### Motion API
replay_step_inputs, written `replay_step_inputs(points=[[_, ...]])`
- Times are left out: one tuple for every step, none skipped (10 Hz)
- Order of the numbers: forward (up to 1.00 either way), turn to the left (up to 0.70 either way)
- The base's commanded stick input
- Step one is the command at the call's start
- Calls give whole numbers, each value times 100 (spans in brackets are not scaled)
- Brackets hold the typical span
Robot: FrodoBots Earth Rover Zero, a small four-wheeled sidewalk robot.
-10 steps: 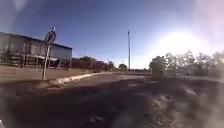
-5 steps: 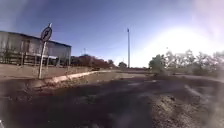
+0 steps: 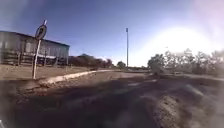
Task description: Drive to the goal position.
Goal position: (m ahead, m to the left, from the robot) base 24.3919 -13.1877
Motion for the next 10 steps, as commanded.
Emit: replay_step_inputs(points=[[50,0],[50,0],[50,0],[50,0],[50,0],[50,0],[50,0],[50,0],[50,0],[50,0]])
